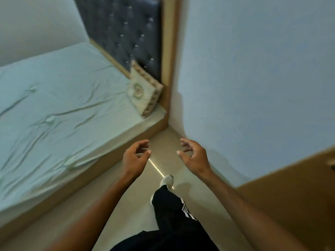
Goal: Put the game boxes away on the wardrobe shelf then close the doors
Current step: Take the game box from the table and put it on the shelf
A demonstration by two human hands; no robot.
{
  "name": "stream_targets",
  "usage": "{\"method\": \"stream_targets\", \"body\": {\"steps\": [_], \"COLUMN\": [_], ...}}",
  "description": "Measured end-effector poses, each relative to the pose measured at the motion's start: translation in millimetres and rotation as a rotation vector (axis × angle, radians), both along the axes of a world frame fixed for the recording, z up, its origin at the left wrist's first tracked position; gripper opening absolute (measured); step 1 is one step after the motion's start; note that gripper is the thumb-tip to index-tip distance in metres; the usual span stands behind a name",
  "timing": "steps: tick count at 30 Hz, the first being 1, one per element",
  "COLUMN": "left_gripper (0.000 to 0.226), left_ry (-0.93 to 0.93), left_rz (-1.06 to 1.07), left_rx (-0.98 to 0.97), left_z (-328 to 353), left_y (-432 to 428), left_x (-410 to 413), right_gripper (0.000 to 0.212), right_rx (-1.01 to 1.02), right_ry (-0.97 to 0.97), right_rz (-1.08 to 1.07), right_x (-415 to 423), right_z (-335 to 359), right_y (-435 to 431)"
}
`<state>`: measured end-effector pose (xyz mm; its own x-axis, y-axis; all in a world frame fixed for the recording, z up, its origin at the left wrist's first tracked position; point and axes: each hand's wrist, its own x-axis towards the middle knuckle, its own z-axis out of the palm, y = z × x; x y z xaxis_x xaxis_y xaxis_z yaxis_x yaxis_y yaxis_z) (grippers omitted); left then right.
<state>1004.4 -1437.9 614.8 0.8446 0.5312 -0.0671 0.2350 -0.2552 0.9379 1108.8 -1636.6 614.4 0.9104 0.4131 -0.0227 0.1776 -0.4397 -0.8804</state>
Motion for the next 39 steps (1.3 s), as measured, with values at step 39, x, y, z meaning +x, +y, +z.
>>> {"method": "stream_targets", "body": {"steps": [39], "left_gripper": [0.03], "left_ry": [-0.015], "left_rz": [2.049], "left_rx": [-0.124], "left_z": [-5.0], "left_y": [464.8], "left_x": [-857.7], "right_gripper": [0.044], "right_rx": [-0.05], "right_ry": [0.051], "right_rz": [1.998], "right_x": [-822.1], "right_z": [0.6], "right_y": [833.0]}}
